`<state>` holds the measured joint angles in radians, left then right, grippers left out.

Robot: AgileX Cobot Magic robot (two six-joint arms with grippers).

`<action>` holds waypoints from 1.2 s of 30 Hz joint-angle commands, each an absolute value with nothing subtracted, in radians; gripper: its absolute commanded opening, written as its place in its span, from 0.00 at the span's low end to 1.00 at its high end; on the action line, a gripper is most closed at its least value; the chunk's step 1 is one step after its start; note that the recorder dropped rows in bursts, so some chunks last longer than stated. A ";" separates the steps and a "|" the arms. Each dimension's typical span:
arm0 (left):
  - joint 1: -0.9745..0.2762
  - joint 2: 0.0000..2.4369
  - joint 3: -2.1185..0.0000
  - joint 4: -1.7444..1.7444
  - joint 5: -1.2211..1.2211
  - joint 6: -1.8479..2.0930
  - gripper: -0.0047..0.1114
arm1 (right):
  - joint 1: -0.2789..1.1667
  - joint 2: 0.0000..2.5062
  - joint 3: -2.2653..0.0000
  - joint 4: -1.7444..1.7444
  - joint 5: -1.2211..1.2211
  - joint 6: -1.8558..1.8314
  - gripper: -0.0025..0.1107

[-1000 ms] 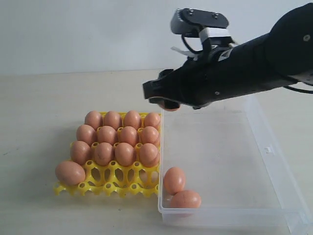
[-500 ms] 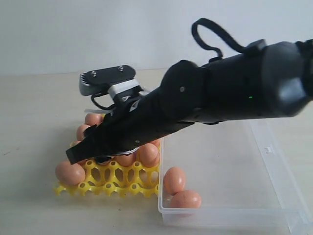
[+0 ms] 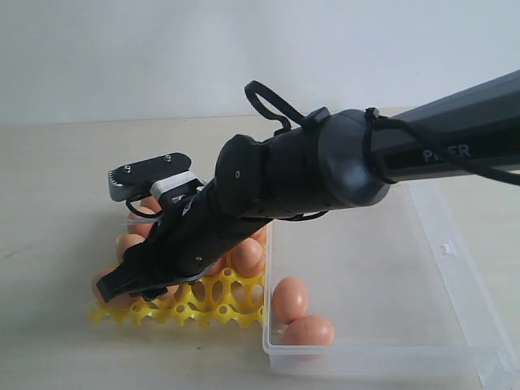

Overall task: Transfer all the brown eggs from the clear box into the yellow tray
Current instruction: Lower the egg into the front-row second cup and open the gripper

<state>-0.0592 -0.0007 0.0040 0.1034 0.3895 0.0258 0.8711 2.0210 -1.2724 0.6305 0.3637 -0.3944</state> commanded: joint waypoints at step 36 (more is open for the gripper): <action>-0.057 0.000 0.000 0.101 0.380 0.023 0.04 | 0.872 2.013 -1.212 0.673 0.183 -0.452 0.02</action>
<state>-0.0592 -0.0007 0.0040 0.1034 0.3895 0.0258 0.8750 2.0173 -1.2234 0.6779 0.2193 -0.4331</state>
